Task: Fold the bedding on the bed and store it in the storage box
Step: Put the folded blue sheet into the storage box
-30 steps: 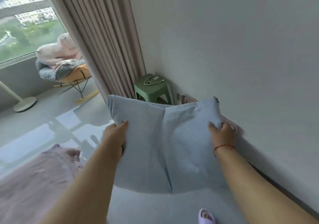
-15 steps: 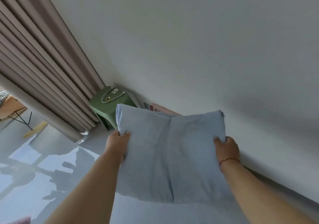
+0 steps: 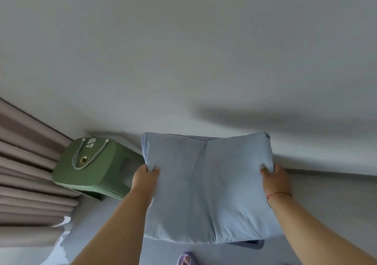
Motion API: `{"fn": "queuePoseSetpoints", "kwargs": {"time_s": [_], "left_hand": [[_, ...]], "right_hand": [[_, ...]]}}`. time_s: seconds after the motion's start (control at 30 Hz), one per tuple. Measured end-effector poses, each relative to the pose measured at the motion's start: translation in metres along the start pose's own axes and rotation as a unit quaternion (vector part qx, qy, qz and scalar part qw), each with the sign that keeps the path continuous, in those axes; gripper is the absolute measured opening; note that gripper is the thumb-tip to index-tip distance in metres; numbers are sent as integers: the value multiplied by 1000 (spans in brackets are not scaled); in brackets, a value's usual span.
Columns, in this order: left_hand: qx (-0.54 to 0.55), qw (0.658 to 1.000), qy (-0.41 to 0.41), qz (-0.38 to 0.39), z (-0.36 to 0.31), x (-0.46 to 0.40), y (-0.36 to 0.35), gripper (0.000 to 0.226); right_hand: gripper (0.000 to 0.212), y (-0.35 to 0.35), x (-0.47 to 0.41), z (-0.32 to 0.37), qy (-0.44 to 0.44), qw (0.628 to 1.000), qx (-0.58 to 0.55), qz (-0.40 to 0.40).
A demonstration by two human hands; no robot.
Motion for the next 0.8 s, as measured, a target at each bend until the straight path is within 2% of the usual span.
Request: {"fn": "queuePoseSetpoints", "kwargs": {"time_s": [0.3, 0.43, 0.7, 0.8], "left_hand": [[-64, 996, -5, 59, 76, -120, -46, 16], [-62, 997, 10, 55, 128, -163, -74, 15], [-84, 994, 39, 57, 207, -223, -110, 11], [-106, 991, 50, 58, 228, -238, -119, 17]], "right_hand": [[30, -79, -22, -73, -42, 995, 25, -85], [22, -120, -48, -117, -53, 995, 27, -83], [38, -182, -86, -182, -76, 994, 57, -61], [44, -191, -92, -198, -86, 992, 77, -54]]}}
Point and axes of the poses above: each hand's wrist, its own x-axis away from the middle knuckle, its own y-axis out of the back of the hand, z = x × y, the point moved 9 cm from there along -x, towards the middle knuckle
